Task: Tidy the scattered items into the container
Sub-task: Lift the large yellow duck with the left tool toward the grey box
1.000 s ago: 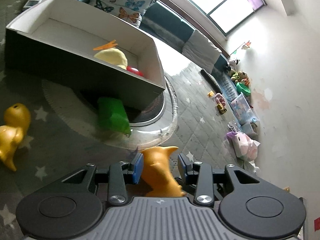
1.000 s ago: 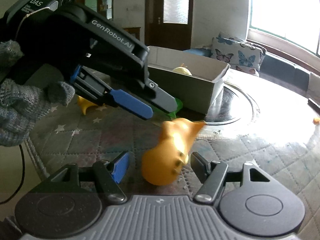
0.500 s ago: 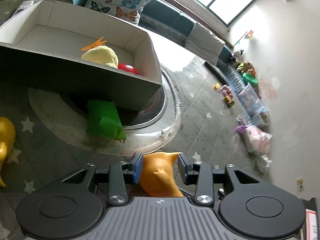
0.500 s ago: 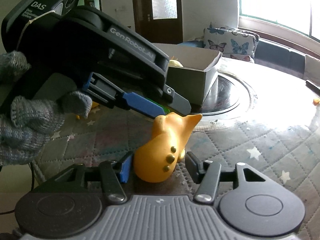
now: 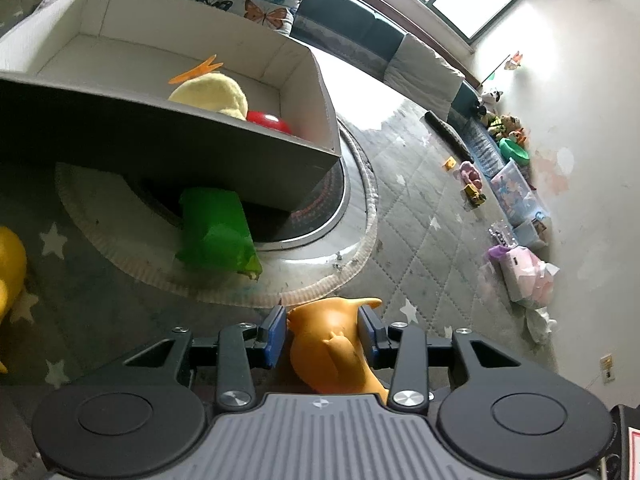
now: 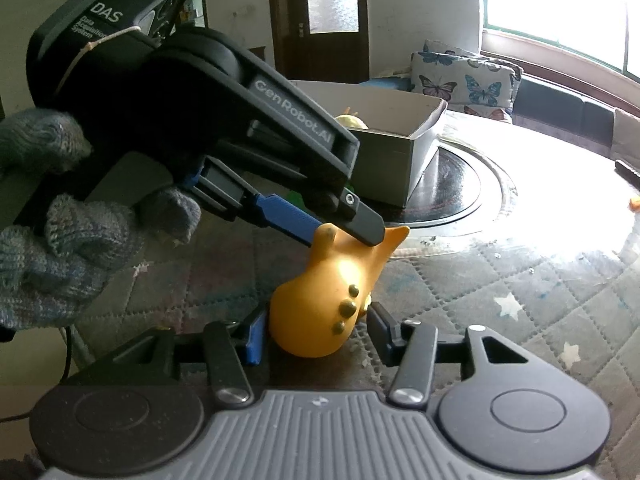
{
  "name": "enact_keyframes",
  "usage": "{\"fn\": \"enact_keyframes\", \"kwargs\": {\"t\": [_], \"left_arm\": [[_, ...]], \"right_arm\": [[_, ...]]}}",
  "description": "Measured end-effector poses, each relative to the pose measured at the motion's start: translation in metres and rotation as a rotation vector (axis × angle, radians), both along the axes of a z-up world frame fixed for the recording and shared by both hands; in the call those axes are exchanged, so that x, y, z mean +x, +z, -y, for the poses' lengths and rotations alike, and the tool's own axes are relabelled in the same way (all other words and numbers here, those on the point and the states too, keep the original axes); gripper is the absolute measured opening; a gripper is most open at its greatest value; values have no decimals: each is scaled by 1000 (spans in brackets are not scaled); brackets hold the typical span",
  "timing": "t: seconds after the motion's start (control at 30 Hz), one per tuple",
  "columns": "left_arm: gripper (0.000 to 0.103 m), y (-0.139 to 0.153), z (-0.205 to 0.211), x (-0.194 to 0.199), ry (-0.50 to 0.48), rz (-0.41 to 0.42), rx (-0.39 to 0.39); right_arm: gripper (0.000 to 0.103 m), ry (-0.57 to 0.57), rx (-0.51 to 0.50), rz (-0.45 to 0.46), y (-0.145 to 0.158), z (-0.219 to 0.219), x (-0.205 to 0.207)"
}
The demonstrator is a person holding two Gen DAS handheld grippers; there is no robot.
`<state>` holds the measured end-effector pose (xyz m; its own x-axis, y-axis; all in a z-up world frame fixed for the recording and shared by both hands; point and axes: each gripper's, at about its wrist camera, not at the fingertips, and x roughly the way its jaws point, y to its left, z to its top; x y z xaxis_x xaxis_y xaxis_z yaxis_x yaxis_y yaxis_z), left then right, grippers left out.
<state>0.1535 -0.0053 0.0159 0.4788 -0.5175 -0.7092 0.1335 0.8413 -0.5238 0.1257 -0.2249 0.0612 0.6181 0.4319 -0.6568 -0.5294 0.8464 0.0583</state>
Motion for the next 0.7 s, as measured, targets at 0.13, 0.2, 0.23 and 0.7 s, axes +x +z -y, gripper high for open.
{"fn": "enact_keyframes", "kwargs": {"t": [0.13, 0.2, 0.23, 0.7], "left_arm": [[42, 1, -3, -4, 18, -12, -13], [42, 1, -4, -5, 28, -20, -16], [42, 2, -3, -6, 32, -21, -11], [44, -1, -2, 1, 136, -81, -45]], "right_arm": [[49, 13, -9, -10, -2, 4, -3], [49, 12, -8, -13, -2, 6, -6], [49, 11, -10, -12, -2, 7, -8], [50, -51, 31, 3, 7, 18, -6]]}}
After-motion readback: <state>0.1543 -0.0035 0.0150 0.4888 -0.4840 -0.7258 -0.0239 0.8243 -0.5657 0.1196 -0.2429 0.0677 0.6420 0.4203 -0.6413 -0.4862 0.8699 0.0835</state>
